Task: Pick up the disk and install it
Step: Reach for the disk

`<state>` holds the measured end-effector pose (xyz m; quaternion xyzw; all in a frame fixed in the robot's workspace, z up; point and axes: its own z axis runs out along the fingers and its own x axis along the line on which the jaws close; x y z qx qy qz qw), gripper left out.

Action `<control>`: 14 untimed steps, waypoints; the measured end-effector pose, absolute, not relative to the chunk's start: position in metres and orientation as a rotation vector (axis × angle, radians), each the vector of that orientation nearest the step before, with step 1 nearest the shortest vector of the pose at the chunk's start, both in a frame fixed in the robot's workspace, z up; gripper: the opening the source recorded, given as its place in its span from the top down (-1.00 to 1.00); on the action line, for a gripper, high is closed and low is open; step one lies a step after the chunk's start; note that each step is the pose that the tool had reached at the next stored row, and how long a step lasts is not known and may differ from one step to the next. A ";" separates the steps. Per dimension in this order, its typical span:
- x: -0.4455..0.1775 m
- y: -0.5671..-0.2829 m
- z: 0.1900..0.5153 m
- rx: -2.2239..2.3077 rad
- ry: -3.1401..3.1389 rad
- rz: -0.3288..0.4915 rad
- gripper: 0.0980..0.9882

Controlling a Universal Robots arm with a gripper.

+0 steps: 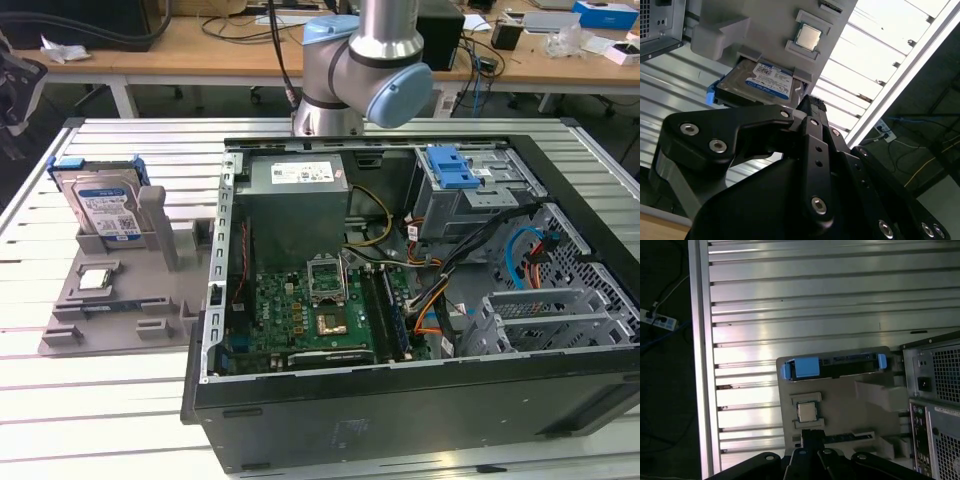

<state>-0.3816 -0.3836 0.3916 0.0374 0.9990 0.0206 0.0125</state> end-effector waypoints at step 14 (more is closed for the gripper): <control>-0.385 -0.380 0.391 0.116 3.114 0.064 0.98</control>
